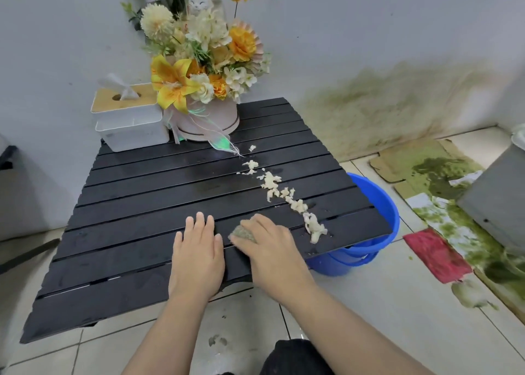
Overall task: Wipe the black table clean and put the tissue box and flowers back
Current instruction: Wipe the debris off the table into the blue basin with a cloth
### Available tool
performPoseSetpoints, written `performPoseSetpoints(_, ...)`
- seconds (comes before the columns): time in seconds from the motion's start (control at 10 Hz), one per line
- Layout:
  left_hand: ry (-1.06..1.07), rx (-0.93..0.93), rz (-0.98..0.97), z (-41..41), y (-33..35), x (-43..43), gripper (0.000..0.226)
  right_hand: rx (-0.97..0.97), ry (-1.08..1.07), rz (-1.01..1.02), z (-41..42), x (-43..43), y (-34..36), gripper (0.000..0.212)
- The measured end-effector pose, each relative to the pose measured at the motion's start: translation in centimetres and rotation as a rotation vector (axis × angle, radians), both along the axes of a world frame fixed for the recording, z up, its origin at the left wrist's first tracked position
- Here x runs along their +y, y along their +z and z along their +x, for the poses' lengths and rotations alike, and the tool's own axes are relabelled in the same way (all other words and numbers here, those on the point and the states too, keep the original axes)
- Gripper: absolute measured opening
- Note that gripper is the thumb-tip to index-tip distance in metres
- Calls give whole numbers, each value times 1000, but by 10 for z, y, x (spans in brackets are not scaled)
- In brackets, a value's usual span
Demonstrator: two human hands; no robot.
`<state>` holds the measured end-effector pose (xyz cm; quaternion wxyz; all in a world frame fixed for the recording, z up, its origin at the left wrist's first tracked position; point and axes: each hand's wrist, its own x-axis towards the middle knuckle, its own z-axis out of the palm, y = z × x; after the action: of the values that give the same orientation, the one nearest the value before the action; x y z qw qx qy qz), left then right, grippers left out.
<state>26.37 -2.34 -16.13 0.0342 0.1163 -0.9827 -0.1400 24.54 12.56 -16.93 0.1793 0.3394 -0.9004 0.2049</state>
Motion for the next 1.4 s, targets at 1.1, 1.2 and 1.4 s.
performPoseSetpoints(1.1, -39, -66, -11, -47, -3, 61, 53, -27, 67, -29, -65, 116, 6, 42)
performPoseSetpoints(1.2, -38, -63, -9, -47, -3, 62, 53, -58, 56, -13, -70, 123, 1, 38)
performPoseSetpoints(1.4, -19, -60, 22, -47, -1, 63, 52, -98, 89, 11, -89, 145, 2, 37)
